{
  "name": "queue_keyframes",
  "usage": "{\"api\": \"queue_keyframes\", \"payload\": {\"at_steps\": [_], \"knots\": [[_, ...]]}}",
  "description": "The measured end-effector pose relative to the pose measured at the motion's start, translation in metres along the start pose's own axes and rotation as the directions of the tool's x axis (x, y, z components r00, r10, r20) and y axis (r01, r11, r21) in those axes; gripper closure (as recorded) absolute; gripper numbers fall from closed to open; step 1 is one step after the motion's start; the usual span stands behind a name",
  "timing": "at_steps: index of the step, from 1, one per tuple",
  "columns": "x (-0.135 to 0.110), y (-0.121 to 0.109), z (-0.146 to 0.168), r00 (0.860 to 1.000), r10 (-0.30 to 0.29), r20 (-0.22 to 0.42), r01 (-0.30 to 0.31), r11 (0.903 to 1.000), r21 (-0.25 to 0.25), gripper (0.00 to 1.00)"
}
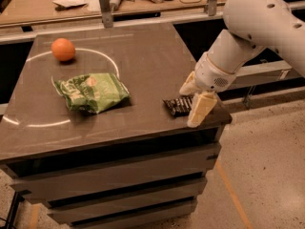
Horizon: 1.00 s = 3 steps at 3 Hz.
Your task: Move rxbar chocolate near green jalapeno chip bag
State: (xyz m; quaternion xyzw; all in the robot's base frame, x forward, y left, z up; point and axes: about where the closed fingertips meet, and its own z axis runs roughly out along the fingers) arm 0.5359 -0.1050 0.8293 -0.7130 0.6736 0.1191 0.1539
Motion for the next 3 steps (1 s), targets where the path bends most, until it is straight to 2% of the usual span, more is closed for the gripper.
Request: {"api": "queue_keyframes", "payload": {"at_steps": [2, 3], "knots": [[0.0025, 0.0052, -0.0038, 1.0, -0.009, -0.011, 0.009, 1.0, -0.002, 0.85], [0.0016, 0.0051, -0.006, 1.0, -0.009, -0.011, 0.009, 1.0, -0.002, 1.0]]}}
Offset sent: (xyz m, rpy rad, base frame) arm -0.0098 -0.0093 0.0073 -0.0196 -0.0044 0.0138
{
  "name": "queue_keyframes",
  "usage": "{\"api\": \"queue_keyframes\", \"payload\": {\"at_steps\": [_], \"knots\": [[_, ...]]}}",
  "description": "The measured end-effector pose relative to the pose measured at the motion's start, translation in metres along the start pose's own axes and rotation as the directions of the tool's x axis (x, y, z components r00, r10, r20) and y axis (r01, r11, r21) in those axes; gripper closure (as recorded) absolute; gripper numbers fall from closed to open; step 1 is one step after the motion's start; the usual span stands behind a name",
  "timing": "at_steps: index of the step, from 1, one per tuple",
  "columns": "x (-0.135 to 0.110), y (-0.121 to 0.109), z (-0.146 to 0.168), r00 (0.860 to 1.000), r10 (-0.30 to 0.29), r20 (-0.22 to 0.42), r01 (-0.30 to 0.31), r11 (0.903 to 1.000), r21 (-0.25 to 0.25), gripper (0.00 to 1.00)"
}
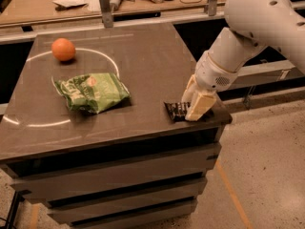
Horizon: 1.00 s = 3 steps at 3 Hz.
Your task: Move rxbar chocolate near green jalapeno chip bag
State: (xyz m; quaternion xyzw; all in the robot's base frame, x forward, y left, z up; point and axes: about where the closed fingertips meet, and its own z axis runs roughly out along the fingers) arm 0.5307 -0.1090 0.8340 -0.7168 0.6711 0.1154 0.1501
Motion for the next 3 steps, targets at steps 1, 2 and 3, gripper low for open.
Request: {"api": "queue_keyframes", "payload": {"at_steps": [1, 2, 3], "knots": [[0.001, 0.002, -0.006, 1.0, -0.002, -0.01, 0.003, 0.9999, 0.015, 1.0], [0.004, -0.007, -0.025, 1.0, 0.006, -0.027, -0.004, 0.9973, 0.073, 1.0], [-0.006, -0.033, -0.067, 1.0, -0.016, -0.024, 0.02, 0.9806, 0.195, 1.0]]}}
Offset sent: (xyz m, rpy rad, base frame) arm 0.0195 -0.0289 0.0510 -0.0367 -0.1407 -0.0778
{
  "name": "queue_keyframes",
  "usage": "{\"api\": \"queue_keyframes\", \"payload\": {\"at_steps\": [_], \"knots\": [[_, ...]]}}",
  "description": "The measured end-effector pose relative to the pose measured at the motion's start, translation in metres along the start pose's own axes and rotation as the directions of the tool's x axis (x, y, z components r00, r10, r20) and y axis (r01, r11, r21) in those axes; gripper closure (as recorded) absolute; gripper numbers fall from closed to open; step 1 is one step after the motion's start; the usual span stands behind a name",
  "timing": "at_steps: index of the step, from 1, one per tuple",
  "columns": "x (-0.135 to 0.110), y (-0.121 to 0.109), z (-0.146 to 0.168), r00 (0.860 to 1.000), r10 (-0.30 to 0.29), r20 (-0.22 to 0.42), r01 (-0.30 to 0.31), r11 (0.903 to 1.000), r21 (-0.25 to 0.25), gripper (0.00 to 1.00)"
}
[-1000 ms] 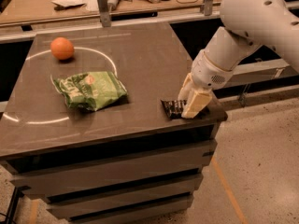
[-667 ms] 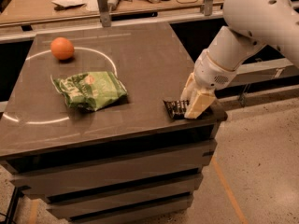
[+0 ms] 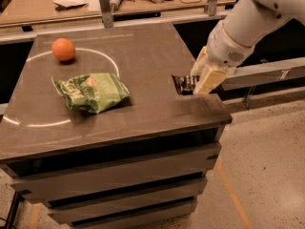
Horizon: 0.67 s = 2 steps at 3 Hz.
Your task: Move rxbar chocolate near green jalapeno chip bag
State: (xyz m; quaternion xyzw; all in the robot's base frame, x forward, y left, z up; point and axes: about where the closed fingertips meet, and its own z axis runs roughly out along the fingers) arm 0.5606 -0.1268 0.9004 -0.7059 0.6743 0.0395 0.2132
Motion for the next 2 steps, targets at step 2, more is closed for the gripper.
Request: {"api": "queue_keyframes", "payload": {"at_steps": [2], "knots": [[-0.058, -0.043, -0.009, 0.971, -0.038, 0.238, 0.006, 0.9906, 0.136, 1.0]]}}
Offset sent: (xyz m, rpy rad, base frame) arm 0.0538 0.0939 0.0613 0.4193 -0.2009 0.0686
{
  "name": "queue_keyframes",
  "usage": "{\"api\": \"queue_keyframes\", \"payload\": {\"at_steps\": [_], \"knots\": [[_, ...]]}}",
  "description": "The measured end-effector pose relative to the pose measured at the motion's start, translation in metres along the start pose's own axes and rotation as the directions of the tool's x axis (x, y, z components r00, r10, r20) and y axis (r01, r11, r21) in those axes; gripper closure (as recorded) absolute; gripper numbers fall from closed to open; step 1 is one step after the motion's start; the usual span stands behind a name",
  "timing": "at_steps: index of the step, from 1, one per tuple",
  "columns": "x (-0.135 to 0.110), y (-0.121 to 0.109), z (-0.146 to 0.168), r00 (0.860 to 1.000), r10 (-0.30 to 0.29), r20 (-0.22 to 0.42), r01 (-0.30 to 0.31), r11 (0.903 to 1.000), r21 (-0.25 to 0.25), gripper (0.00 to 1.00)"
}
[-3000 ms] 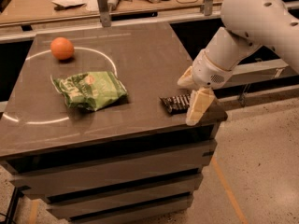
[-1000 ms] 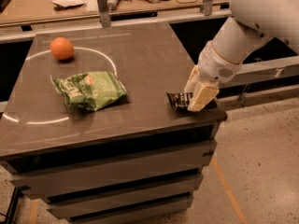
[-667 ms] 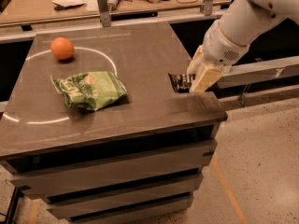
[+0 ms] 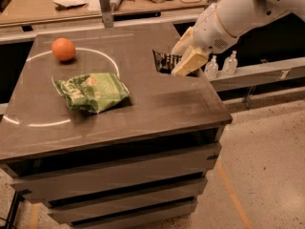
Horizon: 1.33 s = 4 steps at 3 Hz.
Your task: Move rxbar chocolate near green jalapeno chip bag
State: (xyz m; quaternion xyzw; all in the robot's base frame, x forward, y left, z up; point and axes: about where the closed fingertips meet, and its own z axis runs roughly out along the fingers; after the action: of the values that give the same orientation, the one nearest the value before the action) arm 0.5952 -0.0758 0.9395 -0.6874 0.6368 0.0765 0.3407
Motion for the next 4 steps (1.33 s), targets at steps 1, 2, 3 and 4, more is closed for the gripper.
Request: {"api": "queue_keyframes", "payload": {"at_steps": [1, 2, 3, 4], "knots": [[-0.035, -0.01, 0.023, 0.989, 0.007, 0.149, -0.008, 1.0, 0.004, 1.0], [-0.073, -0.016, 0.057, 0.956, 0.029, 0.292, -0.02, 0.9992, -0.036, 1.0], [-0.094, -0.014, 0.084, 0.93, 0.057, 0.362, -0.024, 0.9951, -0.096, 1.0], [-0.109, -0.01, 0.103, 0.911, 0.078, 0.404, -0.022, 0.9898, -0.141, 1.0]]}}
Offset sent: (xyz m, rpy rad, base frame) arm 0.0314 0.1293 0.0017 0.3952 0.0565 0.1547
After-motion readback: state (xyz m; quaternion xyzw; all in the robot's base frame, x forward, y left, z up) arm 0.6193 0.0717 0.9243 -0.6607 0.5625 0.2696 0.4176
